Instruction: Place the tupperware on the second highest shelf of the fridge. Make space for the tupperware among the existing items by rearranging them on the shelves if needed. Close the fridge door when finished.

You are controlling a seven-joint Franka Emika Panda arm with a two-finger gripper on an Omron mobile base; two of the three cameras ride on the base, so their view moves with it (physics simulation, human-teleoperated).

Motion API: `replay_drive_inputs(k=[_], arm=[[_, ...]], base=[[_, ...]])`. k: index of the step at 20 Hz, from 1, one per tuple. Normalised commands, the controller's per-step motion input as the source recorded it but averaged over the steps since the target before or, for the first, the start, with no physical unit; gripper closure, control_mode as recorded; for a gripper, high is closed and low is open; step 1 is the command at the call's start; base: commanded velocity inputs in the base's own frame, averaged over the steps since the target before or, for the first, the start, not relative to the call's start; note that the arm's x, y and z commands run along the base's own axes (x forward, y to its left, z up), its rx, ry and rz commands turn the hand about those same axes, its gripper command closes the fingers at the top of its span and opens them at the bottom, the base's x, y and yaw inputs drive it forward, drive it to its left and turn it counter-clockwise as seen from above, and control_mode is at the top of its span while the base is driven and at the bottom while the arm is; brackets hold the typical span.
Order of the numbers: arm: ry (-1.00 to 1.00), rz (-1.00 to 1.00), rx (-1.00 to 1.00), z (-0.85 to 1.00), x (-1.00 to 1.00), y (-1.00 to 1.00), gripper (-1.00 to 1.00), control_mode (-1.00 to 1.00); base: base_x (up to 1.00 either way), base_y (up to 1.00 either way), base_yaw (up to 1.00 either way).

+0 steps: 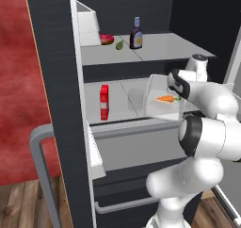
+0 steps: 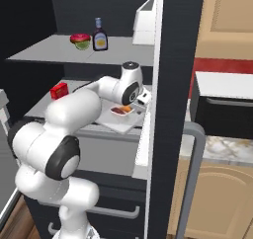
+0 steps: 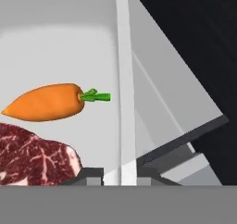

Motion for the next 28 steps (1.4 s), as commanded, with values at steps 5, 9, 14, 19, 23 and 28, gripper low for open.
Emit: replay_drive_inputs(k=[5,9,14,19,23,28], arm=[[0.00,0.00,-0.03,-0.10,0.67,-0.05,1.00,-1.00],[-0.01,0.00,-0.03,-0.10,0.64,-0.22,1.00,-1.00],[-0.07,0.00,-0.05,-0.12,0.53,-0.20,-1.00,-1.00],[-0.20,0.00,-0.03,0.02,0.11,-0.02,-1.00,-1.00],[-0.25,0.00,-0.01,0.17,-0.18,0.00,-1.00,-1.00],[-0.25,-0.01,0.00,0.58,-0.61,0.05,-1.00,-1.00]], base=[[0.00,0.00,0.00],[0.00,0.00,0.00],[0.00,0.00,0.00],[0.00,0.00,0.00],[0.00,0.00,0.00],[0.00,0.00,0.00]])
